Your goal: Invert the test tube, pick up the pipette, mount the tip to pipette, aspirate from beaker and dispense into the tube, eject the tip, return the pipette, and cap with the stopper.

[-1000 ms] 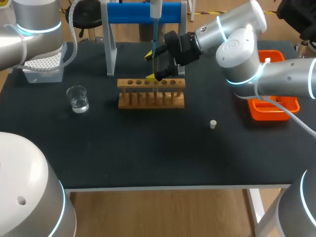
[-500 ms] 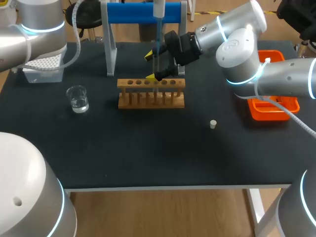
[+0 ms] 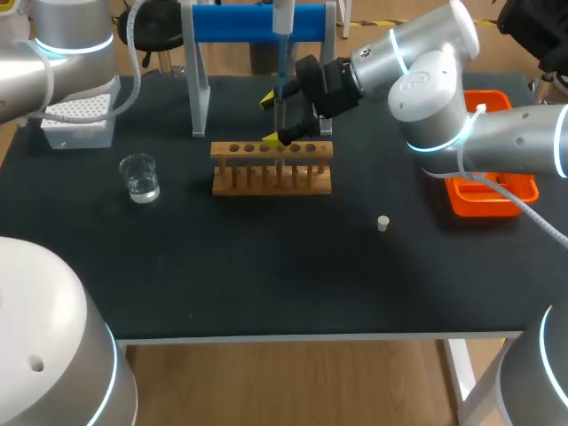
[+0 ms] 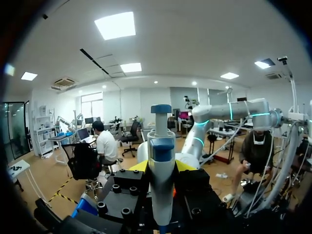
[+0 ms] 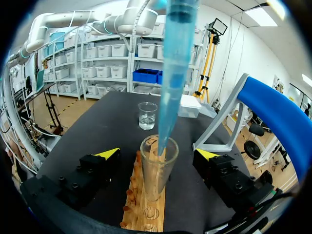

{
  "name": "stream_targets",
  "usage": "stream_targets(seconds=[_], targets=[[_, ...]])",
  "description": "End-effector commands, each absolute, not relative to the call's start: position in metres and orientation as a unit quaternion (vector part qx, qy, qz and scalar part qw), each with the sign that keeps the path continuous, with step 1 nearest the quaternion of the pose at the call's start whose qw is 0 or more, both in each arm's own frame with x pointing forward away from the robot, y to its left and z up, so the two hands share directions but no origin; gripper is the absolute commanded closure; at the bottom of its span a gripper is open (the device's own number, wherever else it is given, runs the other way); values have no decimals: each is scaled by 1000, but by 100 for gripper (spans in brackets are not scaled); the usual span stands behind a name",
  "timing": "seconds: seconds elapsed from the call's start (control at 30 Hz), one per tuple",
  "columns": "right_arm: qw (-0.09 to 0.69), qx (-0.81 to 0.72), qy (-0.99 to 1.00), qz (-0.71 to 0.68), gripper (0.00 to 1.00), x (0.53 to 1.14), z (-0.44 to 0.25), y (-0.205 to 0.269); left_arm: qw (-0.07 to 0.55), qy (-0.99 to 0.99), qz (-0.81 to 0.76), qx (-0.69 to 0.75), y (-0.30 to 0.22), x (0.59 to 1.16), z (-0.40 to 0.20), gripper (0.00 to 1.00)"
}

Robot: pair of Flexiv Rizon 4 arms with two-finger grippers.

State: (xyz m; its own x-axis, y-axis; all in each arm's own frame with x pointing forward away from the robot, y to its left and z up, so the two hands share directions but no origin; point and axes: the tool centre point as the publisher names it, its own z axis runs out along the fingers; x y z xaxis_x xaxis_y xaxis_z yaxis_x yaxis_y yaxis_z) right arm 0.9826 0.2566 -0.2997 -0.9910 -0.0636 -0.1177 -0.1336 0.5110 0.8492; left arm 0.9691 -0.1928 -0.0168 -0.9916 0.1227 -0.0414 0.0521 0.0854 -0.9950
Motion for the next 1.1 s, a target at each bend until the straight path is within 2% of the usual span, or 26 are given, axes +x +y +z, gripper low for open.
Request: stream_targets(seconds=[0.03, 1.1], targets=[[36, -57, 868, 491, 0, 982, -299, 256, 24, -737, 673, -57, -190, 966, -15, 100], [36, -57, 868, 491, 0, 982, -299, 256, 17, -725, 687, -48, -188, 973, -29, 100]])
